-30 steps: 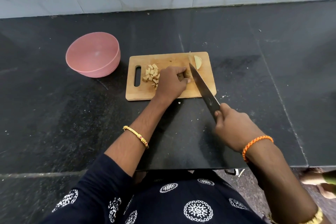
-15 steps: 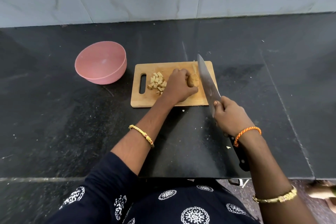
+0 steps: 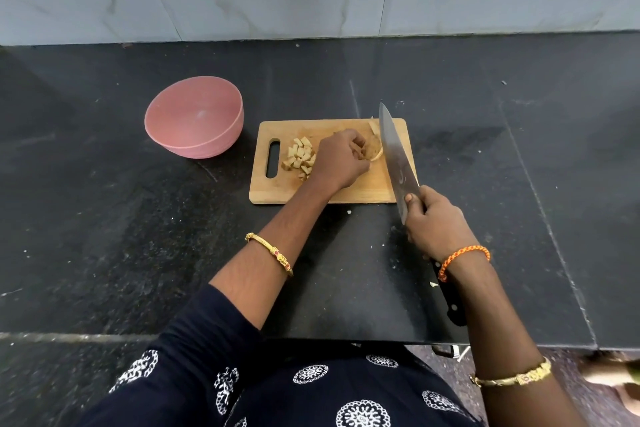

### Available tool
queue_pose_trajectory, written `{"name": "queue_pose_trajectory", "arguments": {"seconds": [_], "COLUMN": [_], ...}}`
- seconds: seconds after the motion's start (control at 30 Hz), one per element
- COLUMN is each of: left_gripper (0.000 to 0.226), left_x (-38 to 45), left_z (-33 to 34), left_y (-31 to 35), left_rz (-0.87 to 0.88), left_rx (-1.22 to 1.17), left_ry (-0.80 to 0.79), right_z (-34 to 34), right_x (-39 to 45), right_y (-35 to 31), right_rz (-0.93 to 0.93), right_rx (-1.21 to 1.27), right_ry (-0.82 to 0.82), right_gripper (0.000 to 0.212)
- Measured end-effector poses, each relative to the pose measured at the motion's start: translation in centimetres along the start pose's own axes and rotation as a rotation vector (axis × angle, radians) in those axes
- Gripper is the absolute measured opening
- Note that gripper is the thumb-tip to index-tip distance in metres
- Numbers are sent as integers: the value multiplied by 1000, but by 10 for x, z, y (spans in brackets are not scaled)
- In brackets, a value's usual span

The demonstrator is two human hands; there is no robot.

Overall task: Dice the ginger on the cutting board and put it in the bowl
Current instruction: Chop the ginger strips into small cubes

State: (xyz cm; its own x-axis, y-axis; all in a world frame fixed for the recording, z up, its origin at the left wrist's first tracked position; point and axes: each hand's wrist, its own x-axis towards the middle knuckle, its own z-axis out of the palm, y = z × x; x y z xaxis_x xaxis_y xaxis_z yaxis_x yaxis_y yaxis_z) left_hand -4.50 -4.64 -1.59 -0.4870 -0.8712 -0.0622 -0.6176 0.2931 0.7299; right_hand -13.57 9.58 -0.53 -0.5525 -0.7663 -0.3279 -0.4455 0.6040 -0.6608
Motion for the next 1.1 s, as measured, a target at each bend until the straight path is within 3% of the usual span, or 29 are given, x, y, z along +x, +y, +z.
{"name": "queue_pose_trajectory", "arguments": {"seconds": [0.1,0.3,0.67,0.87,0.97,1.1], "left_gripper": [27,37,34,33,49,45], "left_x": [-6,3,-13,-18,-19,-16], "left_z": [2,3,1,-2,-2,-9], "left_y": [0,9,1,-1,-1,0], "left_rz": [-12,-118,-314,-200,-108,-84], "left_rx": [43,102,-88,46,126,134], "left_ry": [7,25,26,118,84,7], "right_z": [3,4,14,14,11,8], "right_x": [1,1,-8,-8,-6,2], "right_y": [4,5,-2,-3,-4,-9], "right_rz": [9,15,-43,-58,-62,-63], "right_rx": [-4,12,-74,-114,-114,-95], "right_ry": [-23,-45,-52,-63,-83,-120], "right_gripper": [27,28,27,20,20,22]}}
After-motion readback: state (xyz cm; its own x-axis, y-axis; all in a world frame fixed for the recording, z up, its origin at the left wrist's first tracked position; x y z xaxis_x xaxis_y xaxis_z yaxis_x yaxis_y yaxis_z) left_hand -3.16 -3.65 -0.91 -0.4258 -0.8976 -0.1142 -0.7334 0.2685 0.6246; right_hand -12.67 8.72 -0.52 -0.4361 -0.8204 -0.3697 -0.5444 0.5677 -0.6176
